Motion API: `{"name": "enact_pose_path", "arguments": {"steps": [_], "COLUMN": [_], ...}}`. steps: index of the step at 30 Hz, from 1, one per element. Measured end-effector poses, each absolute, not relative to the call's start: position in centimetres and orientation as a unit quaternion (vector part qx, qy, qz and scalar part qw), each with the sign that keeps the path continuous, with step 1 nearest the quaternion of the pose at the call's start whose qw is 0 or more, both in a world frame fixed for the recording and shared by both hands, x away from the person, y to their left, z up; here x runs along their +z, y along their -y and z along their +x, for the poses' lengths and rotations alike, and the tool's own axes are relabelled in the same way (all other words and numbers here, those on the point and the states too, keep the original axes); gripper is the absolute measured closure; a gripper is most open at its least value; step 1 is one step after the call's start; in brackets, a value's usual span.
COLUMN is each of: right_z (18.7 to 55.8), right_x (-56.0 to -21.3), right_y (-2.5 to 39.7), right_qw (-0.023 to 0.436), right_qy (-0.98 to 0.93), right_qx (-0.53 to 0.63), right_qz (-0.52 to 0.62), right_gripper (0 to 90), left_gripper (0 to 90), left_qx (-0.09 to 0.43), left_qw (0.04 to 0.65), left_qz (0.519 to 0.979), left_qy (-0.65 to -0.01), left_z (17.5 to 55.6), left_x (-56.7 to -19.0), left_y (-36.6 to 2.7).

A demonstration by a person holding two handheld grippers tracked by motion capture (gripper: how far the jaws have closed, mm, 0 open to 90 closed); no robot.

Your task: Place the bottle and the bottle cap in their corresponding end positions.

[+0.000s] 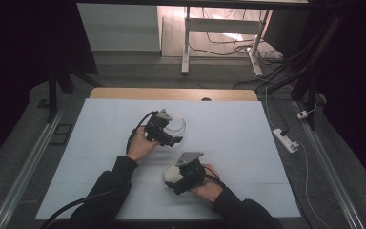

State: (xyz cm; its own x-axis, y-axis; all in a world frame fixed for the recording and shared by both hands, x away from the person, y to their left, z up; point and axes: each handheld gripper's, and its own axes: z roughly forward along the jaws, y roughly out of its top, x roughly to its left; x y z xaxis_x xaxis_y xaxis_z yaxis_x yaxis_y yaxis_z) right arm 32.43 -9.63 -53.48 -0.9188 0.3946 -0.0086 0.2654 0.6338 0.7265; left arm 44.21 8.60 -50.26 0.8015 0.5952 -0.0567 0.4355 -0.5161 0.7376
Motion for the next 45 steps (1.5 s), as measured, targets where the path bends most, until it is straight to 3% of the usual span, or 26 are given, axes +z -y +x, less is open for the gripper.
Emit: {"name": "enact_pose_path", "arguments": {"steps": [45], "right_z": [31.9], "right_x": [-51.1], "right_y": [12.6], "right_qw": [0.066], "right_qy": [-0.878], "right_qx": [0.422], "right_qz": [0.215], "right_gripper": [0.0], "left_gripper": [0.0], "left_qx": [0.08], "left_qw": [0.41], "left_qz": [0.861], "left_qy": [-0.289], "left_z": [35.7], "left_x": [-49.9], "left_y": [-13.1]}}
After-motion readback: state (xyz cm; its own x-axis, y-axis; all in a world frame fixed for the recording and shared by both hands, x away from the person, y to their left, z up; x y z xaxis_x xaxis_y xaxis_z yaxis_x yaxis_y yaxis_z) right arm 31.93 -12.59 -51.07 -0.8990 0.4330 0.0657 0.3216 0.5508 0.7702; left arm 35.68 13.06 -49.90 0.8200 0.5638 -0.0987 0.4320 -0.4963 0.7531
